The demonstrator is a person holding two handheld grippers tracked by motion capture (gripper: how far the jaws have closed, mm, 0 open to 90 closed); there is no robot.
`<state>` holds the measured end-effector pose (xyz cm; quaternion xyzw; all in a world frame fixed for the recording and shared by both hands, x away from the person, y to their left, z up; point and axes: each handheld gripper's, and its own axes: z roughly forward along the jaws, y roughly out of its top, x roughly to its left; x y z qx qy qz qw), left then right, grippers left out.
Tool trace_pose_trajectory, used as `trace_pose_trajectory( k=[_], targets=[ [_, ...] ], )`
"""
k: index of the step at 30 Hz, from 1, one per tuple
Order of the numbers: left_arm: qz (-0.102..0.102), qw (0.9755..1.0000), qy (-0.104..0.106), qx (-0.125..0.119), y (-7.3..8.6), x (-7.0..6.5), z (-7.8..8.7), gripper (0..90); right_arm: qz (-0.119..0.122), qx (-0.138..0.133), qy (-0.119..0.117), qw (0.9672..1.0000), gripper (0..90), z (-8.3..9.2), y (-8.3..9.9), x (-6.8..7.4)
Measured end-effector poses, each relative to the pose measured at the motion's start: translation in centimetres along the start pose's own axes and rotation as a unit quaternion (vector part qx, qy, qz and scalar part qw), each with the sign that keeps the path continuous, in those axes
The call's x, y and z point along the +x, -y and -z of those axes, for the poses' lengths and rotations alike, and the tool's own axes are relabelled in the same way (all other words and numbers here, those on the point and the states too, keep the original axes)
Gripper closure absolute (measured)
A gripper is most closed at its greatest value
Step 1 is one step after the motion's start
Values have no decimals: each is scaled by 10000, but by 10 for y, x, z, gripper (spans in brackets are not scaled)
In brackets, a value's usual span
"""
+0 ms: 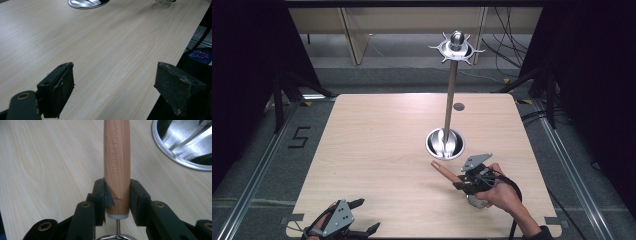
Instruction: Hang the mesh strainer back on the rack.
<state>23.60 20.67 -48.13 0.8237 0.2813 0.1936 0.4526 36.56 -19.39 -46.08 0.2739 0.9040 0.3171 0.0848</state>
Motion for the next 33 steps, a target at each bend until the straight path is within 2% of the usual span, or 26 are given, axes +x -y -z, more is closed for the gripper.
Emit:
trace_pose_trajectory(
  k=[2, 3, 4, 5, 6, 7, 8, 10, 11, 13, 15, 17, 18, 19, 20, 21, 24, 25, 27, 31, 33],
  targets=[
    [-7, 10000, -1, 10, 0, 0, 0, 151, 2, 11, -78, 10000, 696, 2, 0, 0],
    [-48, 10000, -18, 7, 0, 0, 0, 152, -42, -88, -59, 9999, 697, 3, -1, -1],
    [-65, 10000, -10, 11, 0, 0, 1, 152, 89, -278, -120, 9995, 698, 7, -1, -2],
    [-77, 10000, -11, 49, 0, 0, 1, 152, 89, -278, -120, 9995, 698, 7, -1, -2],
    [-9, 10000, 14, -39, 0, -1, 0, 152, -70, -208, -183, 9996, 698, 11, -2, -1],
    [4, 10000, -3, -47, 1, -2, 1, 152, -135, -400, -141, 9990, 699, 14, -2, -1],
    [-23, 10000, -12, -27, 1, -2, 2, 152, -198, -404, -182, 9988, 700, 15, -2, -1],
    [-33, 10000, 3, -44, 1, -1, 2, 152, -205, -435, -192, 9987, 700, 17, -3, -2],
    [-114, 9999, 39, -26, 0, 0, 2, 152, -230, -543, -288, 9978, 702, 20, -4, -3],
    [-124, 9999, 32, -26, 0, 0, 2, 152, -177, -595, -336, 9975, 702, 20, -5, -4],
    [-122, 9999, 35, -21, 1, 0, 2, 152, -270, -680, -319, 9968, 704, 25, -6, -4],
    [-119, 9999, 8, -43, 1, -1, 2, 152, -279, -783, -385, 9958, 705, 27, -7, -6],
    [-10, 10000, 3, -41, 1, -2, 2, 152, -382, -912, -414, 9942, 705, 30, -8, -5],
    [-10, 10000, 3, -41, 1, -2, 2, 152, -382, -912, -414, 9942, 705, 30, -8, -5],
    [-119, 9999, -7, -53, 1, -1, 2, 152, -414, -955, -428, 9936, 705, 31, -8, -4],
    [-114, 9999, -11, -58, 1, -1, 2, 152, -352, -1083, -360, 9928, 705, 33, -9, -6],
    [-98, 9999, 5, -72, 2, -1, 1, 152, -453, -1172, -434, 9911, 706, 38, -11, -5],
    [-108, 9999, -21, -16, 1, -1, 2, 152, -364, -1269, -454, 9902, 706, 39, -12, -7],
    [22, 10000, -7, -55, 2, -2, 1, 152, -466, -1395, -442, 9881, 706, 47, -16, -6],
    [42, 10000, 9, -56, 2, -2, 1, 152, -400, -1547, -385, 9864, 706, 56, -19, -9],
    [52, 10000, 23, -20, 2, -1, 2, 152, -442, -1644, -320, 9849, 707, 64, -23, -13]
  ],
)
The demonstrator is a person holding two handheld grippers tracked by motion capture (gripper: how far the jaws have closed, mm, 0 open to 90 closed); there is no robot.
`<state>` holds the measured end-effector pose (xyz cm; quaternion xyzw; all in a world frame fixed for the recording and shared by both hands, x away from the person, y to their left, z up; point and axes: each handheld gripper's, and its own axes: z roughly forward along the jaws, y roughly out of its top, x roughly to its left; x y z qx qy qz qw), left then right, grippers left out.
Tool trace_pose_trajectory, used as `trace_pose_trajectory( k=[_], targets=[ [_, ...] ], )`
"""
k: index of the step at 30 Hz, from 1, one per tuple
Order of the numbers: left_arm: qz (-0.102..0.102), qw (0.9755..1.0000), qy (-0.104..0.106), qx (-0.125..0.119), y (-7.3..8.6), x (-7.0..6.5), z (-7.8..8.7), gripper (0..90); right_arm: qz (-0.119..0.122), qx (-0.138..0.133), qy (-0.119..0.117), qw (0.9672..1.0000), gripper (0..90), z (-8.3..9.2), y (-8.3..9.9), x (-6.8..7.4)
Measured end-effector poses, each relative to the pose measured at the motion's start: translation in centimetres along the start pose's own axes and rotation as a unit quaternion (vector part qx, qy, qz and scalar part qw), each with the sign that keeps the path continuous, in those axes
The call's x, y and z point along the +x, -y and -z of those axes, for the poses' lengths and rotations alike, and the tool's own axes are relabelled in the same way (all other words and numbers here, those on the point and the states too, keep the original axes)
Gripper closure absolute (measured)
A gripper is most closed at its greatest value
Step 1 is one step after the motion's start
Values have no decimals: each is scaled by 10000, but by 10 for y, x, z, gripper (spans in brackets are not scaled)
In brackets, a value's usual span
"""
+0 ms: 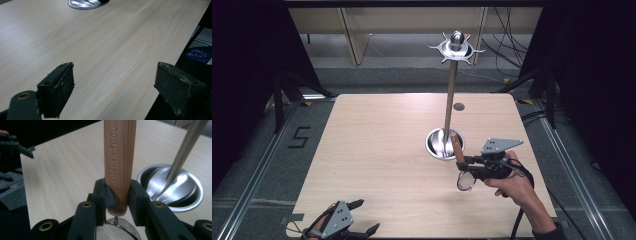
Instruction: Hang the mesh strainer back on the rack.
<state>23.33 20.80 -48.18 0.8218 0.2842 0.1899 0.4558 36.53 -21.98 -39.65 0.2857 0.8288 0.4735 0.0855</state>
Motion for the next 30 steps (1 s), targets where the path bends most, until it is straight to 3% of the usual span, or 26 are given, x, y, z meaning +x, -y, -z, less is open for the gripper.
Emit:
trace_pose_trajectory(
  k=[2, 5, 6, 8, 10, 13, 14, 16, 18, 20, 30],
  targets=[
    [62, 10000, 7, -56, 0, -1, -1, 152, -23, -135, 72, 9999, 706, 9, -8, -5],
    [-10, 10000, -15, 50, 0, 1, 0, 152, 81, -246, 166, 9995, 707, 14, -13, -9],
    [-58, 10000, -40, 25, 0, 1, -1, 152, -42, -322, 175, 9993, 707, 16, -15, -9],
    [4, 10000, -37, 0, 0, 0, -2, 152, -11, -375, 179, 9991, 707, 19, -19, -12],
    [-104, 9999, -42, -10, 0, 2, -2, 152, -42, -509, 207, 9985, 707, 25, -26, -15],
    [61, 10000, -3, -13, 0, -1, -3, 152, -4, -770, 289, 9966, 707, 34, -41, -18],
    [-41, 10000, -10, 17, 0, 1, -2, 152, -4, -770, 289, 9966, 707, 34, -41, -18],
    [-49, 10000, -8, 15, 0, 1, -2, 152, 57, -929, 354, 9950, 707, 40, -52, -23],
    [35, 10000, 15, 5, 1, 0, -3, 152, -10, -952, 338, 9949, 707, 41, -54, -22],
    [-1, 10000, 26, 63, 0, 0, -2, 152, 46, -1089, 346, 9934, 707, 44, -66, -26],
    [-39, 10000, 10, 56, 0, 0, -2, 152, 61, -1243, 437, 9913, 707, 49, -92, -29]
  ],
)
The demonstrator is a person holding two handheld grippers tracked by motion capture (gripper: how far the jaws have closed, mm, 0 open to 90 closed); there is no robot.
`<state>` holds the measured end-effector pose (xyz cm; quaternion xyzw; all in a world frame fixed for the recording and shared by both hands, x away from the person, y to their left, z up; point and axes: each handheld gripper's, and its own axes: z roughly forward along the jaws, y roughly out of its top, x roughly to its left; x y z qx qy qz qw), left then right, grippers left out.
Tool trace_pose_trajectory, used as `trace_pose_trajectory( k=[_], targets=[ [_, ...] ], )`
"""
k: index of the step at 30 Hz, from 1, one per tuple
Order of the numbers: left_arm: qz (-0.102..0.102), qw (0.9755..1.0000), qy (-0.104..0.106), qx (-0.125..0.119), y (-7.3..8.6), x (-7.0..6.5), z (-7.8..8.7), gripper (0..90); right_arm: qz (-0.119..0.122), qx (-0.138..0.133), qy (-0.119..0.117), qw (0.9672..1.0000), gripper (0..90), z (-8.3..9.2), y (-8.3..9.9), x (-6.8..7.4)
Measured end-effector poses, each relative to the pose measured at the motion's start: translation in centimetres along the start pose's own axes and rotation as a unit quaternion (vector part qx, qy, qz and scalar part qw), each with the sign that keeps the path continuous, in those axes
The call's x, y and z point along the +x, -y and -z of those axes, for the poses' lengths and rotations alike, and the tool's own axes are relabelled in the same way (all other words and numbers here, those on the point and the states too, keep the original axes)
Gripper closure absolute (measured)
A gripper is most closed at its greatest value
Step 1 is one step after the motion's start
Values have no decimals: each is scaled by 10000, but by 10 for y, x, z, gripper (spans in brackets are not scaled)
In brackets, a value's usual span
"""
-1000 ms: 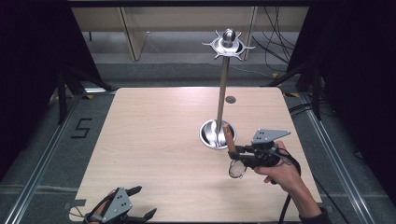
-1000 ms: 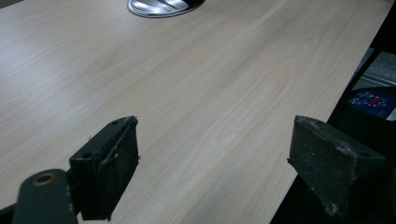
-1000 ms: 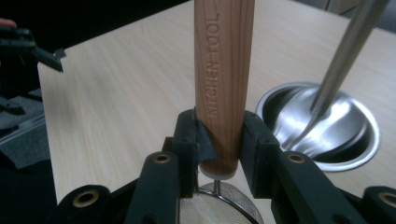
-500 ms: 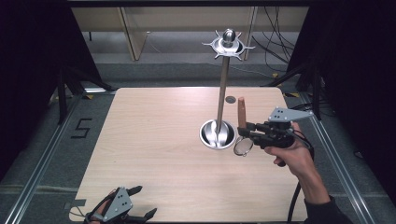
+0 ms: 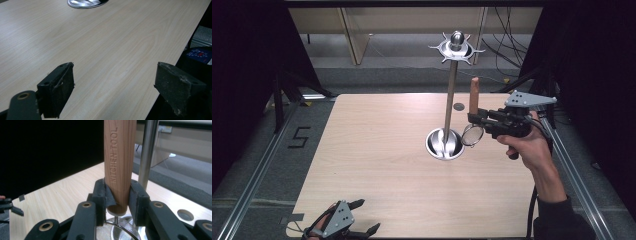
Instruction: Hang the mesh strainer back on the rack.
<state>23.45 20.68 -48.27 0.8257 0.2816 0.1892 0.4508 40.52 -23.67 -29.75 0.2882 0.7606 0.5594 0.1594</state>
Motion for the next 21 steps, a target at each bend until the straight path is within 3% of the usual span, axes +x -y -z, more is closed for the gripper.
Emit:
trace_pose_trajectory(
  k=[6, 11, 21],
  targets=[
    [7, 10000, 5, -7, 0, 0, 0, 152, -36, -74, 71, 9999, 707, 1, -16, -3],
    [13, 10000, -16, -35, 1, 0, -1, 152, 72, -108, 176, 9998, 707, -5, -23, -5],
    [14, 10000, 18, 4, 0, 0, 0, 152, -105, -59, 237, 9996, 706, -9, -34, -9]
  ],
)
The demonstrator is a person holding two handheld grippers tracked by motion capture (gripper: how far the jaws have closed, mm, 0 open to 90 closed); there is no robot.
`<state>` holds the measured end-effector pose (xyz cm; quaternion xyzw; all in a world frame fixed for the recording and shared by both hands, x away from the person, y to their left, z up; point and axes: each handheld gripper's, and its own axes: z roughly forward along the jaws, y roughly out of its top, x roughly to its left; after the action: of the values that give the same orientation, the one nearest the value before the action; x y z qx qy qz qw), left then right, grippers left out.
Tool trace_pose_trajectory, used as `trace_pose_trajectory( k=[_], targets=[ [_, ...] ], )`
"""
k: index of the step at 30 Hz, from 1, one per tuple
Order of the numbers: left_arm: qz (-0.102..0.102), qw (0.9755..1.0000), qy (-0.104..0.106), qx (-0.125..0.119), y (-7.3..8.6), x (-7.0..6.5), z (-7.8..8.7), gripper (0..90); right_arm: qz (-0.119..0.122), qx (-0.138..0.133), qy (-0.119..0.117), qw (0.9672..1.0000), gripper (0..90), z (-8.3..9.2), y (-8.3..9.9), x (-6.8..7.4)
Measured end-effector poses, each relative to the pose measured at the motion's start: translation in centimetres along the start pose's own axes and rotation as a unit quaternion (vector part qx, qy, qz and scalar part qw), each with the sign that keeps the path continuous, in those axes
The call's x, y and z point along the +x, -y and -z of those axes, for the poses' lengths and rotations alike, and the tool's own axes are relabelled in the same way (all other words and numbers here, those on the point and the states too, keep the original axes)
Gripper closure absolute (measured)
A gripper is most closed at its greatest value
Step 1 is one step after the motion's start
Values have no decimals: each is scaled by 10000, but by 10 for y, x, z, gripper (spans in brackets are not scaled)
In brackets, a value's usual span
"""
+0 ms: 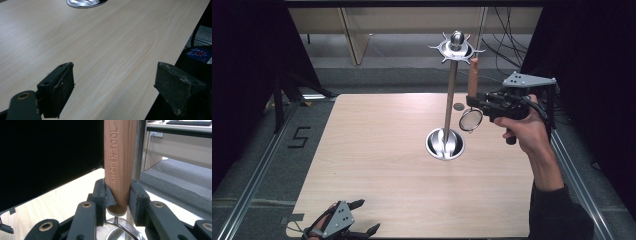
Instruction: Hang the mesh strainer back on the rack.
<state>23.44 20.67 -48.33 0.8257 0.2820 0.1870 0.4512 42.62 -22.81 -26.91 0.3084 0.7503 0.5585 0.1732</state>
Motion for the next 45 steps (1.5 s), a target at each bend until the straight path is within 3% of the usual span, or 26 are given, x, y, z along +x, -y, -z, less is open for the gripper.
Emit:
trace_pose_trajectory(
  k=[1, 7, 13, 15, 16, 17, 23, 28, 33, 37, 38, 39, 43, 45],
  targets=[
    [30, 10000, -13, -26, 0, 0, -1, 152, 81, 9, 7, 10000, 706, 0, -1, -2],
    [-7, 10000, -23, -25, 0, 0, 0, 152, -23, 170, 38, 9998, 706, -6, -2, -5],
    [-16, 10000, 2, 10, 0, 0, 0, 152, 26, 215, 12, 9998, 708, -11, -3, -6],
    [-154, 9999, -13, 25, -1, 1, 1, 152, -58, 272, 34, 9996, 708, -13, -2, -6],
    [-126, 9999, -12, 29, 0, 1, 1, 152, 58, 241, 2, 9997, 708, -14, -2, -8],
    [-131, 9999, -16, 25, 0, 1, 1, 152, -48, 251, -12, 9997, 708, -16, -1, -7],
    [-49, 10000, -35, 13, 0, 0, 0, 152, -32, 219, -94, 9997, 702, -17, 1, -9],
    [-35, 10000, 7, 76, 0, 0, 1, 152, 5, 317, 150, 9994, 654, -16, 3, -9],
    [-138, 9999, 18, -26, -1, 0, 0, 152, -1, 319, 180, 9993, 641, -14, 4, -9],
    [36, 10000, 5, -67, 0, -2, -1, 152, -92, 318, 176, 9993, 623, -12, 6, -8],
    [-136, 9999, -30, 56, 0, 1, 1, 152, -133, 267, 158, 9994, 617, -11, 7, -9],
    [15, 10000, 6, -69, 0, -2, -1, 152, -73, 253, 146, 9995, 595, -8, 8, -8],
    [13, 10000, 29, 5, 0, -2, -1, 152, -65, 164, 175, 9997, 556, -2, 11, -5],
    [-87, 10000, 18, 1, 0, -1, 0, 152, 4, 187, 305, 9994, 506, 3, 14, -2]
  ],
)
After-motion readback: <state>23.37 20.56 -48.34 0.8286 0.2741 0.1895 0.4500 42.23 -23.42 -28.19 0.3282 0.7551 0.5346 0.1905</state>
